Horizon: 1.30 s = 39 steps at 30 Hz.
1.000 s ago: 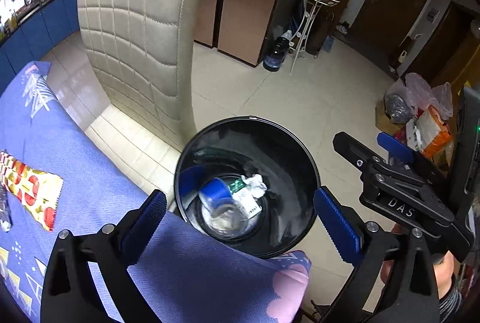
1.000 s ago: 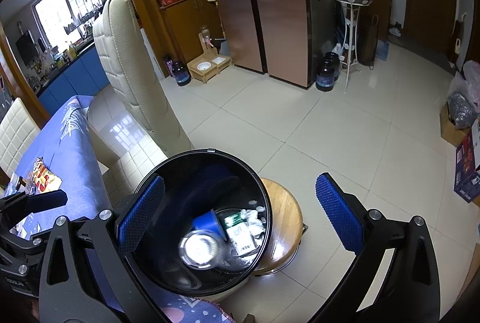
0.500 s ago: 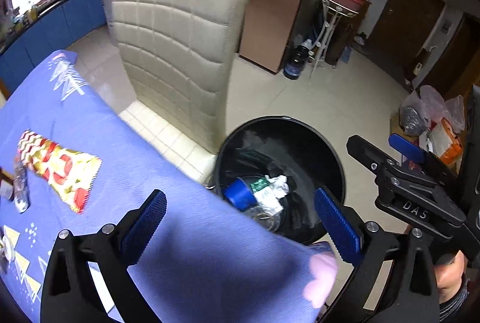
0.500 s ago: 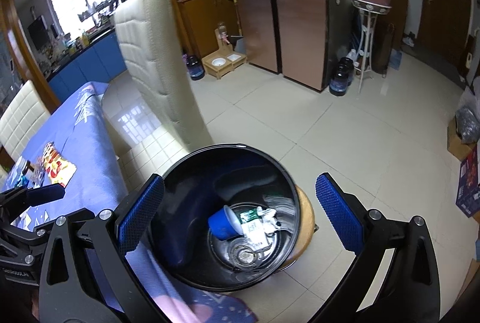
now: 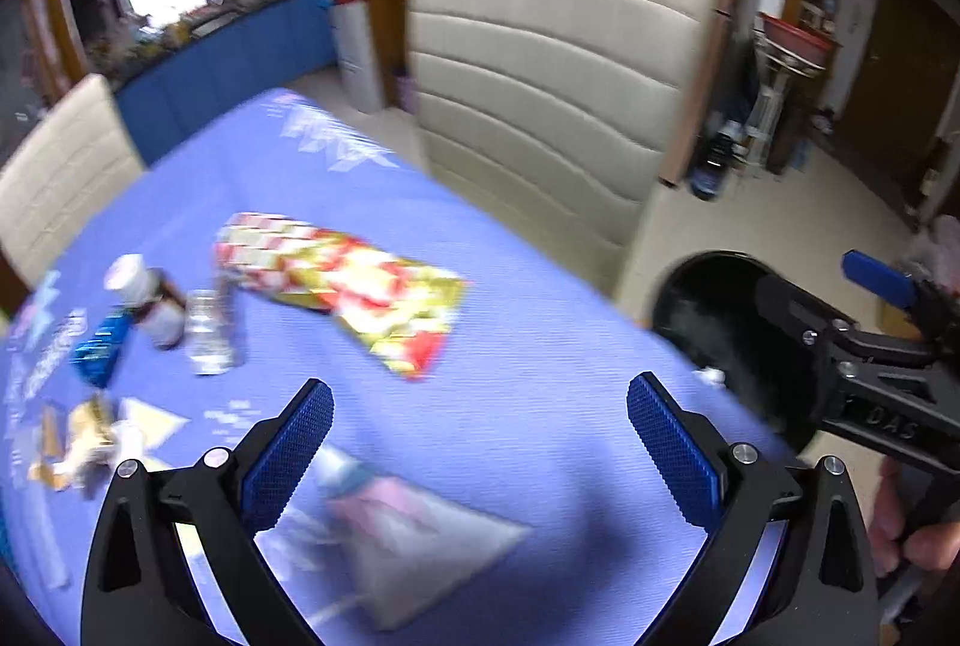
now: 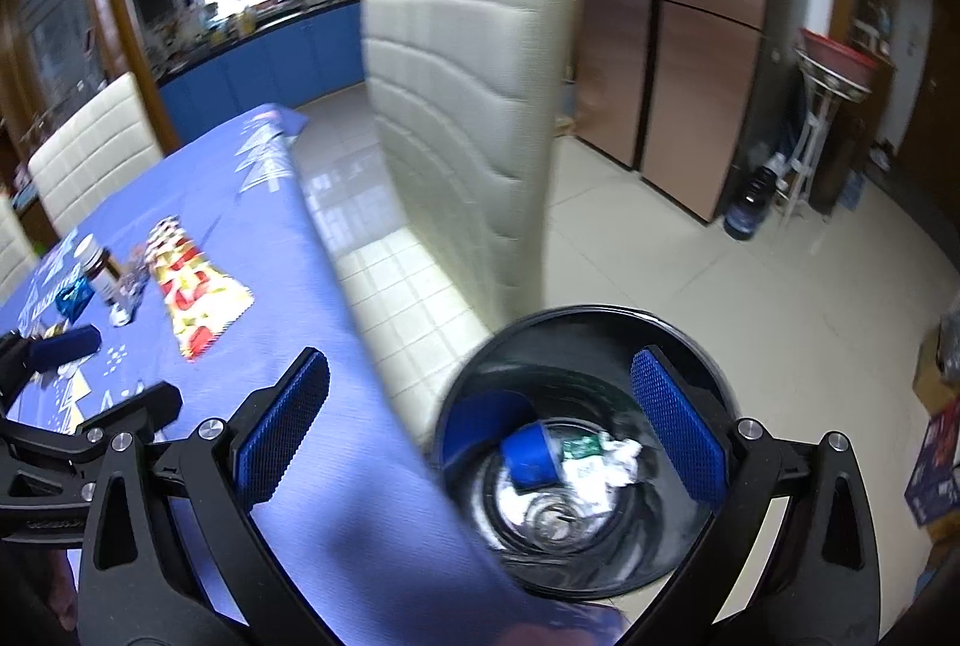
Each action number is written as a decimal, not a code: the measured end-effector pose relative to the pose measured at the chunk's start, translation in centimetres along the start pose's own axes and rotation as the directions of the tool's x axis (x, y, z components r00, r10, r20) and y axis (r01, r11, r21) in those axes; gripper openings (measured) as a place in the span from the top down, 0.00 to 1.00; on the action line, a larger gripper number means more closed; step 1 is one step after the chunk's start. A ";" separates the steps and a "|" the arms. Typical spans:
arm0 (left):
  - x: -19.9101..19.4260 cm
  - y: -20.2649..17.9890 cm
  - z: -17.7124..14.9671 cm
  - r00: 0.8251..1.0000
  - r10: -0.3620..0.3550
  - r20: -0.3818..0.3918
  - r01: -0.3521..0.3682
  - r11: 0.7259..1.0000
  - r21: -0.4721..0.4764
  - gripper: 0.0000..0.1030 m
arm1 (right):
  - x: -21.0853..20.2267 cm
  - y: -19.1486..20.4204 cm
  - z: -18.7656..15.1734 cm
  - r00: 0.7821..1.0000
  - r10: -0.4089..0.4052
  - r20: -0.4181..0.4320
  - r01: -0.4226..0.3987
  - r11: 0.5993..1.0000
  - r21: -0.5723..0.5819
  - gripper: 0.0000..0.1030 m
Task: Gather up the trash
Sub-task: 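Move both tools back from the bin over the table, then grasp the red-gold checkered snack bag with the right tool while the left tool grasps the cream bread packet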
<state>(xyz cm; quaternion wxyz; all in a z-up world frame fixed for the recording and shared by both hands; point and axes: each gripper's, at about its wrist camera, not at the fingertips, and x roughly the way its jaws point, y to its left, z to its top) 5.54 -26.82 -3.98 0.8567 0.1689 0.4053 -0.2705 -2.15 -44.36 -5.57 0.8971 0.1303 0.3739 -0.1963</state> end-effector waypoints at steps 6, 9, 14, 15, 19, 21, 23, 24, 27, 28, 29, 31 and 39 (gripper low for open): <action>-0.4 4.8 -1.7 0.993 0.114 0.032 -0.114 0.993 -0.009 0.07 | 1.2 6.0 0.6 0.998 0.059 0.000 -0.059 0.992 -0.110 0.03; -0.3 7.6 -2.4 0.990 0.144 0.016 -0.142 0.988 -0.063 0.07 | 1.9 9.1 0.9 0.996 0.084 0.001 -0.082 0.984 -0.161 0.03; -0.1 13.8 -3.9 0.978 0.208 -0.027 -0.209 0.961 -0.180 0.07 | 3.3 14.2 1.1 0.991 0.132 -0.018 -0.133 0.965 -0.225 0.03; 0.0 14.9 -4.2 0.975 0.220 -0.037 -0.223 0.955 -0.197 0.07 | 3.6 15.1 1.0 0.990 0.139 -0.020 -0.140 0.961 -0.239 0.03; 0.4 19.8 -5.7 0.973 0.218 -0.078 -0.231 0.931 -0.283 0.07 | 4.7 18.7 1.0 0.991 0.137 -0.008 -0.133 0.942 -0.308 0.03; 0.5 21.6 -6.1 0.972 0.217 -0.087 -0.234 0.921 -0.313 0.07 | 5.7 20.1 1.4 0.992 0.129 -0.011 -0.125 0.938 -0.323 0.03; 0.8 23.2 -6.4 0.973 0.210 -0.091 -0.229 0.911 -0.342 0.07 | 6.6 20.8 1.8 0.992 0.122 -0.019 -0.122 0.938 -0.325 0.03; 1.0 23.8 -6.6 0.975 0.203 -0.093 -0.223 0.908 -0.355 0.07 | 7.0 21.1 2.0 0.993 0.117 -0.020 -0.117 0.938 -0.327 0.03; 2.0 25.3 -6.7 0.981 0.166 -0.101 -0.193 0.902 -0.387 0.07 | 8.3 22.0 2.7 0.995 0.095 -0.022 -0.097 0.936 -0.337 0.03; 2.5 25.7 -6.8 0.980 0.168 -0.104 -0.196 0.899 -0.391 0.07 | 8.6 22.1 2.8 0.996 0.088 -0.022 -0.090 0.936 -0.339 0.03; 2.7 25.9 -6.7 0.980 0.170 -0.107 -0.199 0.897 -0.394 0.07 | 9.0 22.4 3.0 0.997 0.080 -0.022 -0.083 0.937 -0.340 0.03; 3.3 26.4 -6.6 0.980 0.165 -0.111 -0.196 0.889 -0.414 0.07 | 9.5 22.6 3.3 0.997 0.070 -0.025 -0.074 0.938 -0.340 0.03; 4.3 27.5 -6.9 0.968 0.211 -0.139 -0.251 0.861 -0.442 0.10 | 11.9 23.2 3.0 0.995 0.034 -0.098 -0.067 0.936 -0.345 0.10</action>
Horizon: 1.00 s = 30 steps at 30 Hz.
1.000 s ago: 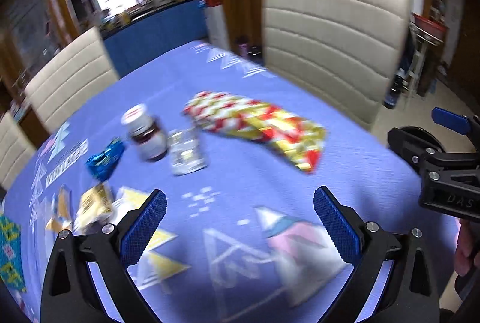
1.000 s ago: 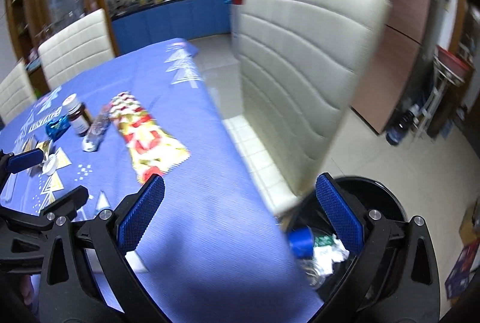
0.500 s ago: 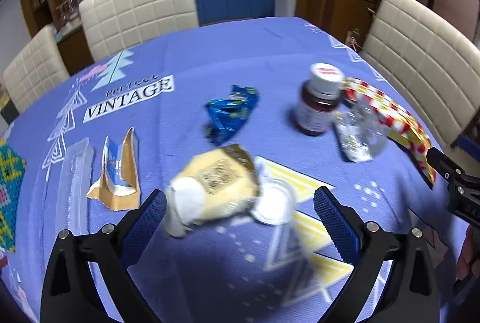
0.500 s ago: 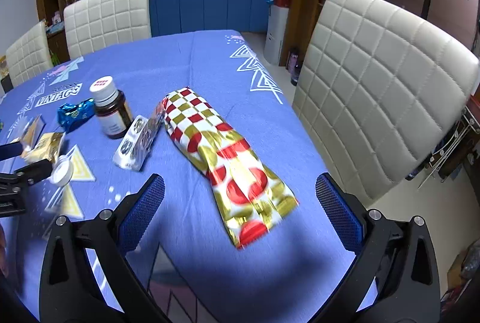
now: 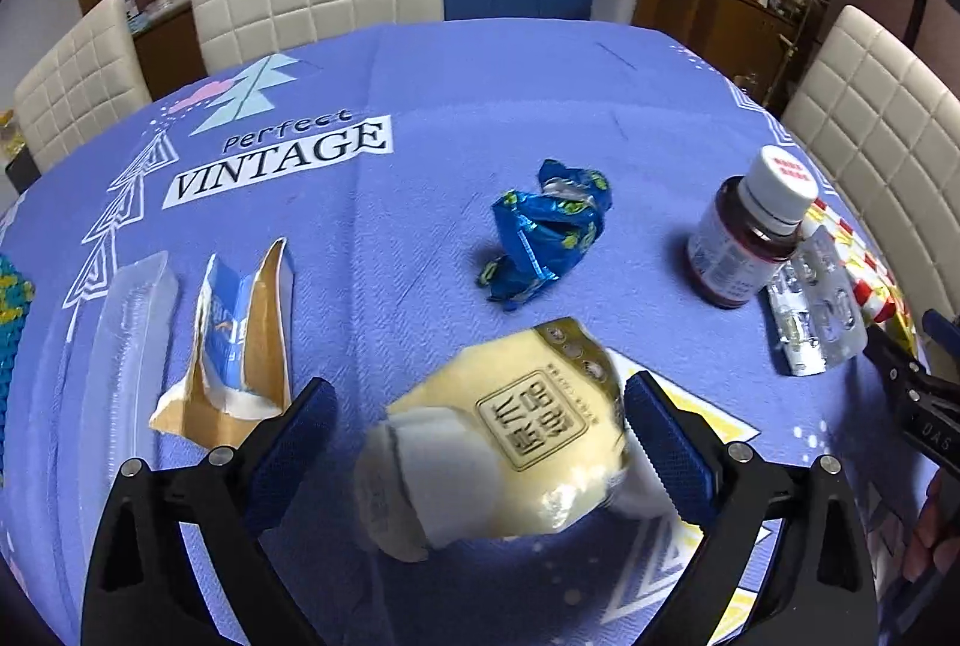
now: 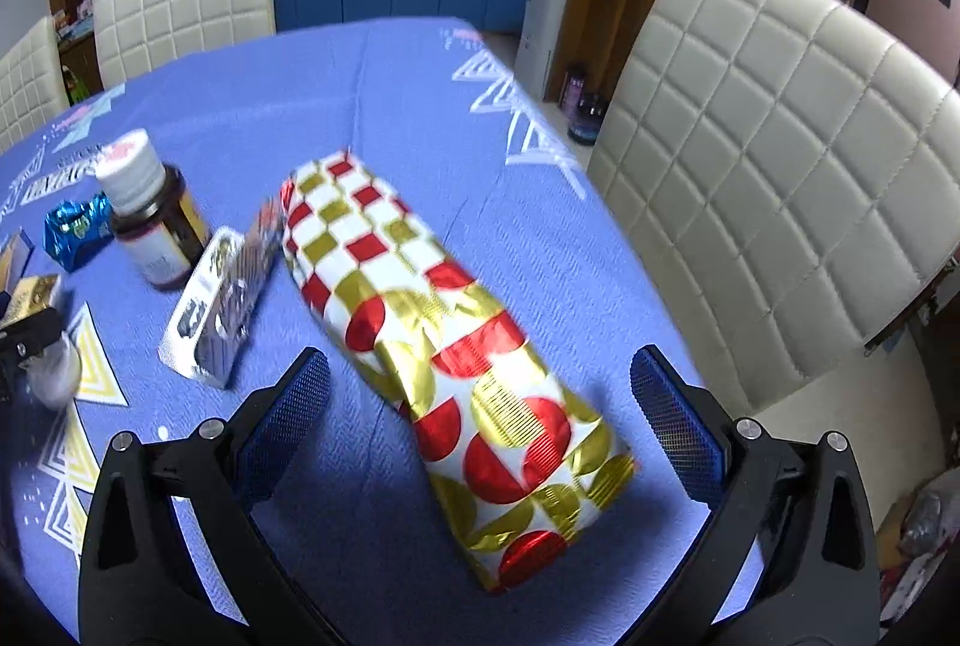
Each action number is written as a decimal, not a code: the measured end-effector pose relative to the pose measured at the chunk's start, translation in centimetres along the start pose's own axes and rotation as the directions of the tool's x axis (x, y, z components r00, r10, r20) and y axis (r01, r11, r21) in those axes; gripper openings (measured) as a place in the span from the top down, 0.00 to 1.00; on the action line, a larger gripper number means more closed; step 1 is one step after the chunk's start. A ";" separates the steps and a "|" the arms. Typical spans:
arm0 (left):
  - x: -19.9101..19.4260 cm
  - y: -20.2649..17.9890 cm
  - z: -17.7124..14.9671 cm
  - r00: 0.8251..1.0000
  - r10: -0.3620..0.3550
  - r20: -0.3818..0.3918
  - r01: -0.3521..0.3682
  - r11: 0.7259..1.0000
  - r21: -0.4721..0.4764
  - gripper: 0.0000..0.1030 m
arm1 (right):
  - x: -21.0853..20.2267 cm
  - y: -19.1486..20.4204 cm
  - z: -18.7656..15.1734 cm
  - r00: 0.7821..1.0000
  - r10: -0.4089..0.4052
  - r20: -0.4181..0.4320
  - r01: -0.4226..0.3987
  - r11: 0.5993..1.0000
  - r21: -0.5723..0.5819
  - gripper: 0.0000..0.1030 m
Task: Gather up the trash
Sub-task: 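Grasp the red-gold checkered snack bag with the right tool while the left tool grasps the cream bread packet, then carry the snack bag and bread packet over the black bin with both tools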
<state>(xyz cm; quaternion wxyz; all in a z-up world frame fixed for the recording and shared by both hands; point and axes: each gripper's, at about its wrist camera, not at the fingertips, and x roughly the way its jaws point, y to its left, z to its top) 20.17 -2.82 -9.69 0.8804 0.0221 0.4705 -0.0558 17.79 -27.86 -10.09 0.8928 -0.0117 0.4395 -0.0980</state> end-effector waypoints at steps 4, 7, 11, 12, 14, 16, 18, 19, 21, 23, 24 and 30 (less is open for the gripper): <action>-0.2 0.1 -0.2 1.000 0.011 0.015 -0.011 1.000 -0.001 0.14 | 0.1 0.3 -0.4 0.999 0.030 -0.022 -0.030 1.000 -0.002 0.29; -0.2 0.5 -0.2 1.000 0.014 0.009 -0.014 1.000 -0.022 0.20 | -0.3 0.4 -0.6 0.998 0.060 -0.025 -0.060 0.998 0.003 0.40; -0.2 1.1 -0.2 1.000 -0.004 0.001 0.004 0.998 -0.057 0.35 | -0.8 0.9 -1.1 0.997 0.080 -0.024 -0.080 0.996 -0.024 0.54; -0.3 1.2 -0.2 1.000 -0.005 0.002 0.005 0.998 -0.062 0.38 | -1.0 1.0 -1.3 0.996 0.085 -0.024 -0.086 0.996 -0.031 0.61; -0.7 1.4 -0.3 1.000 -0.005 0.007 0.006 0.998 -0.065 0.42 | -1.4 1.2 -1.5 0.995 0.093 -0.020 -0.094 0.995 -0.035 0.65; -1.1 1.4 -0.4 1.000 -0.010 0.014 0.011 0.998 -0.061 0.47 | -1.6 1.2 -1.6 0.995 0.102 -0.017 -0.103 0.994 -0.035 0.69; -1.6 1.2 -0.5 1.000 -0.012 0.018 0.013 0.998 -0.054 0.50 | -2.0 1.2 -1.7 0.994 0.107 -0.013 -0.107 0.994 -0.035 0.71; -1.9 1.1 -0.6 1.000 -0.009 0.021 0.010 0.999 -0.049 0.51 | -2.2 1.2 -1.8 0.994 0.109 -0.010 -0.109 0.993 -0.033 0.73; -2.5 0.9 -0.9 0.999 -0.009 0.031 0.011 0.999 -0.042 0.52 | -2.8 1.0 -2.0 0.993 0.118 -0.006 -0.119 0.992 -0.032 0.73; -3.2 0.5 -1.3 0.999 -0.006 0.044 0.007 0.999 -0.034 0.53 | -3.4 0.9 -2.3 0.993 0.122 -0.001 -0.122 0.992 -0.035 0.74; -3.5 0.4 -1.5 0.999 -0.005 0.049 0.007 1.000 -0.030 0.54 | -3.7 0.8 -2.4 0.992 0.124 0.000 -0.123 0.992 -0.036 0.74; -5.7 -1.4 -2.8 0.997 -0.026 0.072 0.025 1.000 0.014 0.55 | -5.6 -0.7 -3.4 0.992 0.126 0.009 -0.126 0.992 -0.018 0.75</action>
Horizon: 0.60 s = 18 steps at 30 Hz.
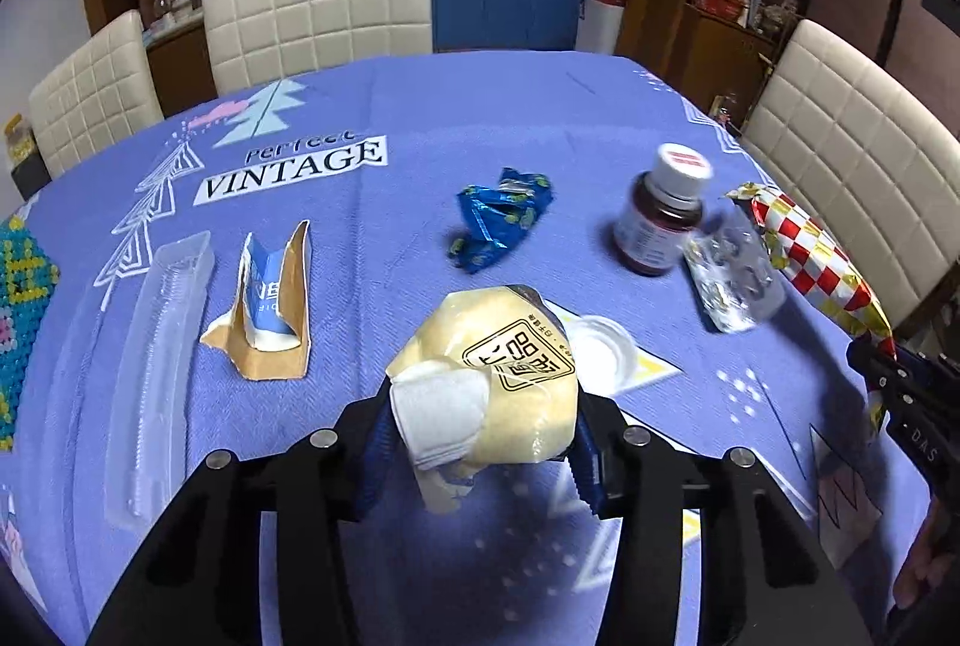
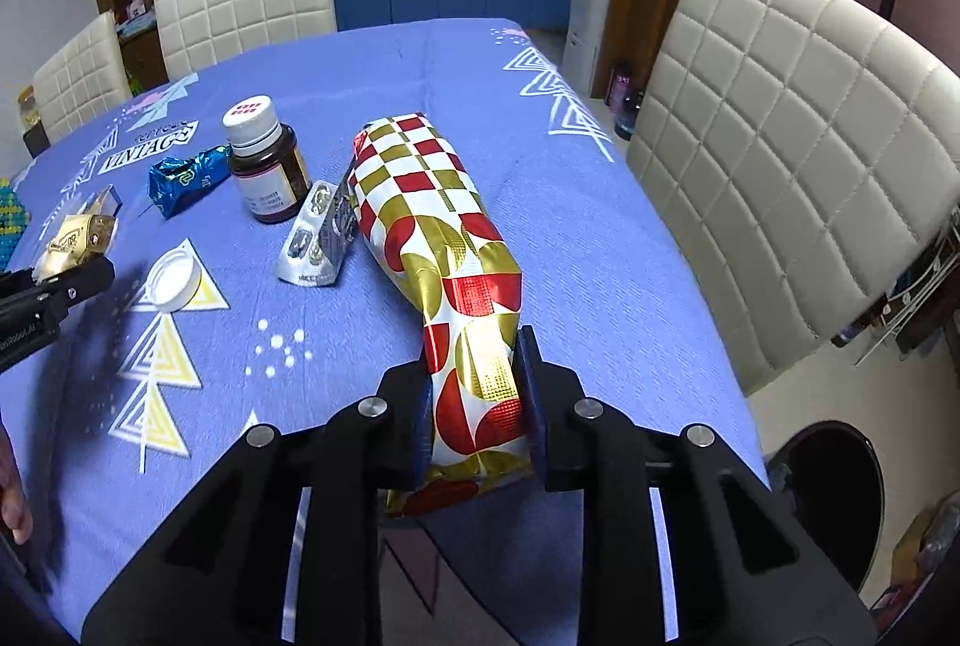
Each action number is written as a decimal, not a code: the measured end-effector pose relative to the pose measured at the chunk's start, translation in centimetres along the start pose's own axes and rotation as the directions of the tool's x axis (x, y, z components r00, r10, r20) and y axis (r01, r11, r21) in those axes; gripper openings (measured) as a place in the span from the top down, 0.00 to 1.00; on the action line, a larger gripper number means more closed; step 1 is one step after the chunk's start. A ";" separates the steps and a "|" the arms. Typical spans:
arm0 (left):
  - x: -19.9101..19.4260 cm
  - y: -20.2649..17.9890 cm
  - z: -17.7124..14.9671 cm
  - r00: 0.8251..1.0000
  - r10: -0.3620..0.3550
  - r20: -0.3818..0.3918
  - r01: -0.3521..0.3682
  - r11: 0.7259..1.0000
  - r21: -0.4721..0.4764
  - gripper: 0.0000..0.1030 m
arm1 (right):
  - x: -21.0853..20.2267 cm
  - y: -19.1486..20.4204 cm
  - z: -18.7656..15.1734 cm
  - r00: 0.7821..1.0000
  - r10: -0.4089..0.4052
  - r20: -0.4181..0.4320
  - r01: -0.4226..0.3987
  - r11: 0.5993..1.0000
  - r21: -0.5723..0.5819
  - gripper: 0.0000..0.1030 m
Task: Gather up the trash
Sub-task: 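Carry the snack bag and bread packet over the black bin with both tools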
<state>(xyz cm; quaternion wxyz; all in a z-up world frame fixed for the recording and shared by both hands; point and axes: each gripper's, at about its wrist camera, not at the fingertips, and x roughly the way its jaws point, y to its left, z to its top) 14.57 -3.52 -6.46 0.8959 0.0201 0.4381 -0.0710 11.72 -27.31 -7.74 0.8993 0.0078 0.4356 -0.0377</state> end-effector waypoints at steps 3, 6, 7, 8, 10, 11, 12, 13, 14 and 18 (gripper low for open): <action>-0.9 -1.5 -0.4 1.000 -0.005 -0.006 0.005 0.999 0.042 0.54 | -1.2 -0.7 -0.6 1.000 0.000 0.011 0.000 1.000 0.011 0.75; -2.0 -2.8 -0.8 0.999 -0.032 0.009 0.031 0.997 0.065 0.54 | -2.3 -1.5 -1.1 1.000 0.005 0.019 -0.005 1.000 0.018 0.75; -2.5 -3.5 -1.0 0.999 -0.035 0.018 0.034 0.996 0.079 0.54 | -2.6 -1.7 -1.3 1.000 0.007 0.021 -0.007 1.000 0.021 0.75; -2.8 -4.0 -1.1 0.998 -0.052 0.021 0.050 0.995 0.090 0.54 | -3.1 -2.0 -1.5 1.000 0.009 0.024 -0.010 1.000 0.026 0.75; -3.5 -5.2 -1.3 0.997 -0.070 0.038 0.066 0.992 0.107 0.54 | -3.9 -2.7 -2.0 0.999 0.010 0.032 -0.011 0.999 0.036 0.75; -3.9 -5.8 -1.4 0.995 -0.089 0.043 0.084 0.990 0.114 0.54 | -4.2 -3.1 -2.2 0.999 0.011 0.035 -0.013 0.999 0.041 0.75; -4.2 -6.3 -1.5 0.994 -0.097 0.044 0.091 0.989 0.119 0.54 | -4.5 -3.4 -2.4 0.999 0.011 0.039 -0.012 0.999 0.044 0.74; -4.3 -6.7 -1.5 0.994 -0.098 0.045 0.092 0.988 0.123 0.54 | -4.9 -3.7 -2.6 0.999 0.008 0.043 -0.010 0.999 0.047 0.74; -4.5 -7.3 -1.6 0.994 -0.102 0.045 0.095 0.987 0.129 0.54 | -5.3 -4.2 -2.9 0.999 0.004 0.048 -0.006 0.999 0.050 0.74; -5.0 -9.6 -1.9 0.992 -0.122 0.041 0.114 0.979 0.166 0.55 | -6.7 -6.2 -4.0 0.998 -0.016 0.062 0.011 0.997 0.076 0.74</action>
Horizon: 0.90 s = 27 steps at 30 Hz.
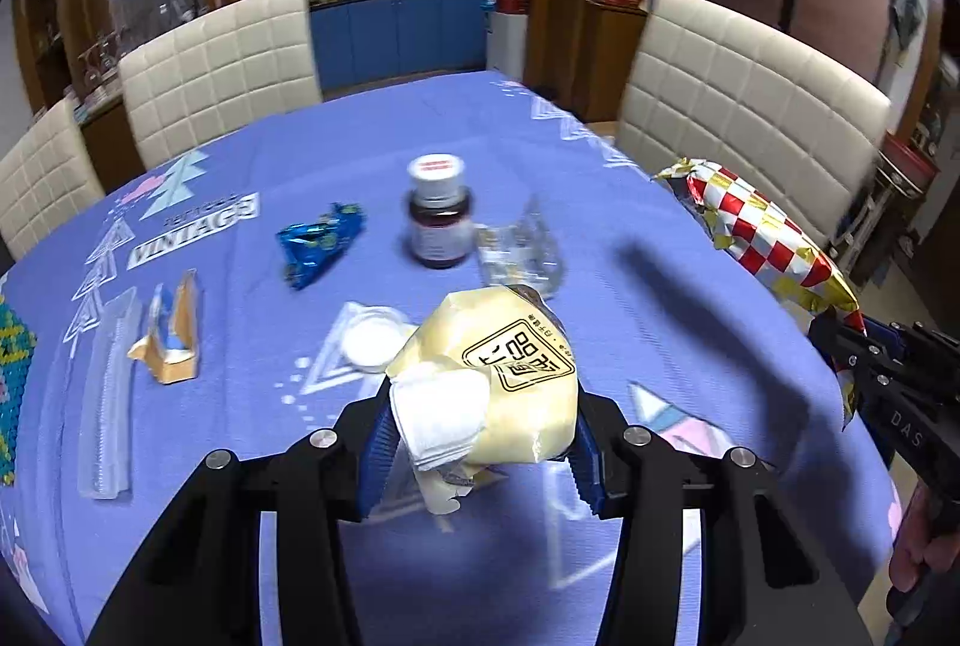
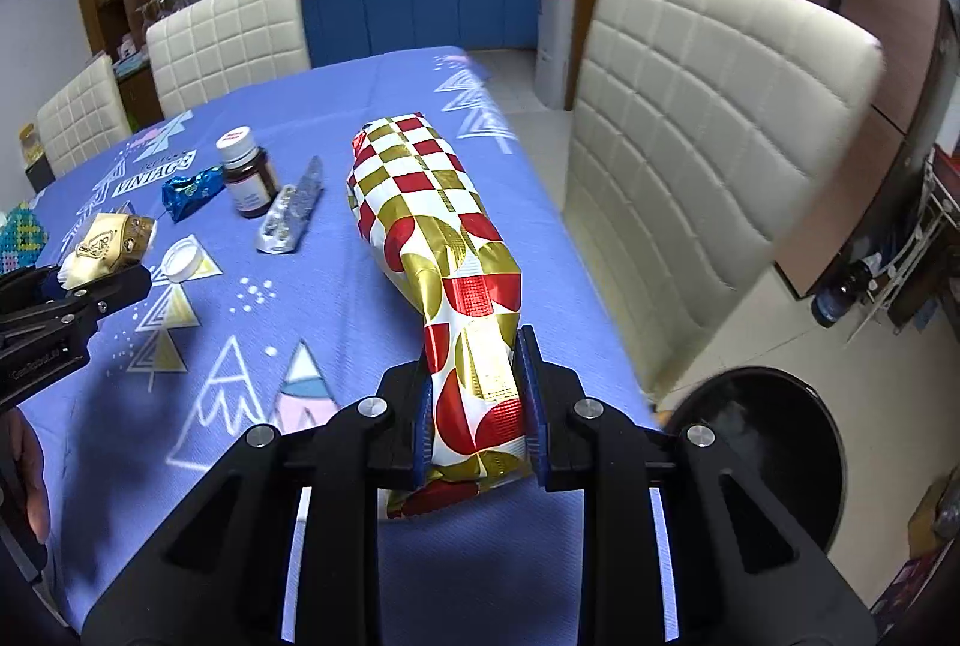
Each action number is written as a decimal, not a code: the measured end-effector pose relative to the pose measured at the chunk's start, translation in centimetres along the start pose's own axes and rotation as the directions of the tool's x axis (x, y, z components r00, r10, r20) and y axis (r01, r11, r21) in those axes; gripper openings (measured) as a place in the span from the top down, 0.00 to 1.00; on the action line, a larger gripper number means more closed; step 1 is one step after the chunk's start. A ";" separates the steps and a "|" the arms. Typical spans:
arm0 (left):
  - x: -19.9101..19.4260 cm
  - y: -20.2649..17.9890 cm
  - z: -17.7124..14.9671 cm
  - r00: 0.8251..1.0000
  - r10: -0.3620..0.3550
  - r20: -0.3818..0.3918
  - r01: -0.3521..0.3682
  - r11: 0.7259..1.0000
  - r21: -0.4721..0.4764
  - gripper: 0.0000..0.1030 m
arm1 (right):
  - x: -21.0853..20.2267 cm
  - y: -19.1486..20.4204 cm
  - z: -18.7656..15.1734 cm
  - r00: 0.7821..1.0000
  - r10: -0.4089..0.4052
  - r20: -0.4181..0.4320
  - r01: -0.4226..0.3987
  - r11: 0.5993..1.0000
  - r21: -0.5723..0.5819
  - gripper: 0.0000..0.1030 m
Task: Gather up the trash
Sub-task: 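Carry the snack bag and bread packet over the black bin with both tools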
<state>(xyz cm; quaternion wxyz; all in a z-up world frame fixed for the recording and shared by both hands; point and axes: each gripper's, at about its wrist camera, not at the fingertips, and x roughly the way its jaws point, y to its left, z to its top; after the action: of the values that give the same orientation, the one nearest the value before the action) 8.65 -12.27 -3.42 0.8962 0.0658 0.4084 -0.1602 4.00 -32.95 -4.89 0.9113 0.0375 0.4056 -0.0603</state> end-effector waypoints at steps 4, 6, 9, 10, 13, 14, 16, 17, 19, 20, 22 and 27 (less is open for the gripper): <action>-0.1 -2.6 0.3 0.999 -0.050 -0.002 0.050 0.999 0.015 0.55 | -1.3 -2.7 -1.0 1.000 -0.027 0.008 0.027 0.999 0.035 0.74; 0.0 -4.1 0.4 0.998 -0.063 -0.007 0.063 0.997 0.035 0.55 | -1.9 -4.1 -1.6 0.999 -0.046 0.011 0.046 0.998 0.049 0.74; 0.1 -6.6 0.6 0.998 -0.068 -0.006 0.068 0.994 0.081 0.54 | -2.8 -6.2 -2.5 0.997 -0.074 0.013 0.073 0.995 0.073 0.74; 0.0 -7.1 0.7 0.998 -0.069 -0.007 0.069 0.993 0.091 0.54 | -3.1 -7.1 -2.9 0.996 -0.084 0.014 0.083 0.993 0.086 0.74; -0.1 -9.2 0.9 0.997 -0.082 -0.008 0.083 0.989 0.123 0.54 | -3.8 -8.8 -3.6 0.994 -0.107 0.013 0.105 0.988 0.111 0.74; -0.2 -9.9 1.0 0.996 -0.088 -0.007 0.088 0.987 0.137 0.54 | -4.1 -9.6 -3.9 0.993 -0.118 0.012 0.115 0.986 0.123 0.74; -0.3 -11.1 1.0 0.996 -0.093 -0.006 0.092 0.983 0.159 0.54 | -4.5 -10.7 -4.3 0.991 -0.130 0.013 0.127 0.982 0.137 0.74; -0.4 -11.7 1.1 0.995 -0.100 -0.008 0.099 0.981 0.169 0.54 | -4.8 -11.3 -4.6 0.990 -0.140 0.013 0.136 0.980 0.148 0.74; -0.4 -12.8 1.2 0.994 -0.108 -0.008 0.107 0.977 0.185 0.54 | -5.2 -12.3 -5.0 0.989 -0.149 0.012 0.145 0.975 0.166 0.74; -0.5 -13.4 1.2 0.994 -0.113 -0.008 0.113 0.974 0.194 0.54 | -5.4 -12.9 -5.2 0.988 -0.155 0.012 0.150 0.973 0.178 0.74; -0.5 -14.3 1.2 0.993 -0.119 -0.010 0.118 0.971 0.210 0.54 | -5.7 -13.8 -5.6 0.986 -0.164 0.011 0.159 0.968 0.193 0.74; -0.8 -16.5 1.4 0.991 -0.132 -0.010 0.130 0.960 0.247 0.54 | -6.2 -15.7 -6.4 0.984 -0.176 0.011 0.169 0.958 0.231 0.72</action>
<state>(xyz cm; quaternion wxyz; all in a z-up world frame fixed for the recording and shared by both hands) 3.54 -27.97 -1.71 0.8699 0.1491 0.3858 -0.2688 -7.07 -47.20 -4.85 0.8985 0.1057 0.3831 -0.1866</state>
